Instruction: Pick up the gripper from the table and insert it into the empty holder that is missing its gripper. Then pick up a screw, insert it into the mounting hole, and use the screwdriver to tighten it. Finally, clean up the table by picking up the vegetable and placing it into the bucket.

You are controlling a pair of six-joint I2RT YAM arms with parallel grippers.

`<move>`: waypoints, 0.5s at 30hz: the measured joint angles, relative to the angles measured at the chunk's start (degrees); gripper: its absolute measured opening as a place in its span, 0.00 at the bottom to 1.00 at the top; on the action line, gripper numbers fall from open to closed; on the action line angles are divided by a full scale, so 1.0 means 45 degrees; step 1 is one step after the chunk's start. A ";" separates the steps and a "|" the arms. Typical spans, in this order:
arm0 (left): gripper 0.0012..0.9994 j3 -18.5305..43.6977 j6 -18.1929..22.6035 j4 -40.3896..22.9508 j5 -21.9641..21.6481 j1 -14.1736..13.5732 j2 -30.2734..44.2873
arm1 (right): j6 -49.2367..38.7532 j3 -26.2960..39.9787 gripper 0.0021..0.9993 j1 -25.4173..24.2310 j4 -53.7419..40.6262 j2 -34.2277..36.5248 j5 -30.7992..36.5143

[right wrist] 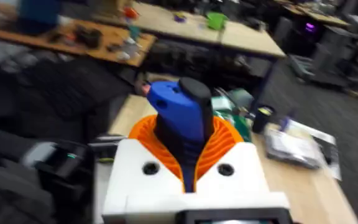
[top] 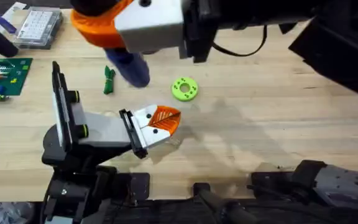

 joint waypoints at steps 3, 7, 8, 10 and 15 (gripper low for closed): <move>0.01 0.0000 0.0000 0.0000 -0.0002 0.0000 0.0000 | -0.1105 0.0000 0.04 -0.0012 -0.0539 0.0000 0.0977; 0.01 0.0000 0.0000 0.0000 0.0000 0.0000 0.0000 | -0.2780 0.0000 0.05 -0.0100 -0.1299 0.0048 0.2465; 0.01 0.0000 0.0000 0.0000 0.0000 0.0000 0.0000 | -0.3182 0.0002 0.05 -0.0147 -0.1460 0.0103 0.2813; 0.01 0.0000 0.0000 0.0000 0.0000 0.0000 0.0000 | -0.3931 0.0010 0.05 -0.0288 -0.1819 0.0250 0.3497; 0.01 0.0000 0.0000 0.0000 -0.0003 0.0000 0.0000 | -0.5533 0.0015 0.04 -0.0744 -0.2917 0.0812 0.5281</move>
